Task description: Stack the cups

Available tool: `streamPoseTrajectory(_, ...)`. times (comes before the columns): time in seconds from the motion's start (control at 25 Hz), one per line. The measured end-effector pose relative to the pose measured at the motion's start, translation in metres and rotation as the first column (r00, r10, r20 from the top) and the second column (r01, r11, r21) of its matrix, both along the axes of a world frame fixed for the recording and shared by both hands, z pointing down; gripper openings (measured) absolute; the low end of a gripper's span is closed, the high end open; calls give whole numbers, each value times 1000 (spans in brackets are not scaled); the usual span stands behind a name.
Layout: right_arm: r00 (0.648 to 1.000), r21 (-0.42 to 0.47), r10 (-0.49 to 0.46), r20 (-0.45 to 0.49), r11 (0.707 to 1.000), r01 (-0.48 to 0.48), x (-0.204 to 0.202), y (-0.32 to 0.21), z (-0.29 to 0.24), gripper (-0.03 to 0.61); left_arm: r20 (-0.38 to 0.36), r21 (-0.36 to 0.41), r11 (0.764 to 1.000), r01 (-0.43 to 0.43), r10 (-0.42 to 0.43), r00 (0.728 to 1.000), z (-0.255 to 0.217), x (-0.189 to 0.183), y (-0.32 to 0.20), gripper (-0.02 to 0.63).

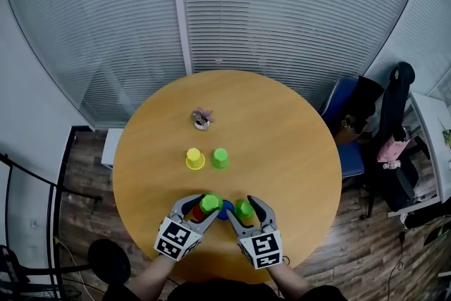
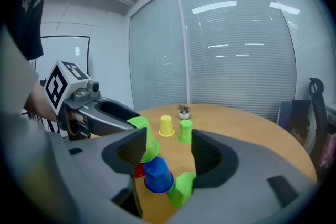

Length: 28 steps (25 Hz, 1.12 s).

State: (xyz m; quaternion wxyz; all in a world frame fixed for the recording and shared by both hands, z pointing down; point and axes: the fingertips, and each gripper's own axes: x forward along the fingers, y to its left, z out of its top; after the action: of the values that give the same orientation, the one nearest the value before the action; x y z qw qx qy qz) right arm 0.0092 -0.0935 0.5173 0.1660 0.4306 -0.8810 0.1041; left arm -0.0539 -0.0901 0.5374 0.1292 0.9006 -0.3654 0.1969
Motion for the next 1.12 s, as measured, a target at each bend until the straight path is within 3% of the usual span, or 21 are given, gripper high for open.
streamPoseTrajectory(0.28, 1000, 0, -5, -3, 1000, 5, -2, 5, -1, 262, 28, -16, 1000, -9, 9, 1000, 9, 3, 8, 224)
streamPoseTrajectory(0.52, 1000, 8, -7, 0, 1000, 7, -3, 7, -3, 262, 3, -14, 999, -28, 28, 1000, 7, 7, 13, 243)
streamPoseTrajectory(1.12, 999, 81, -35, -4, 996, 36, -8, -14, -34, 262, -56, 84, 996, -2, 7, 998, -37, 3, -6, 252)
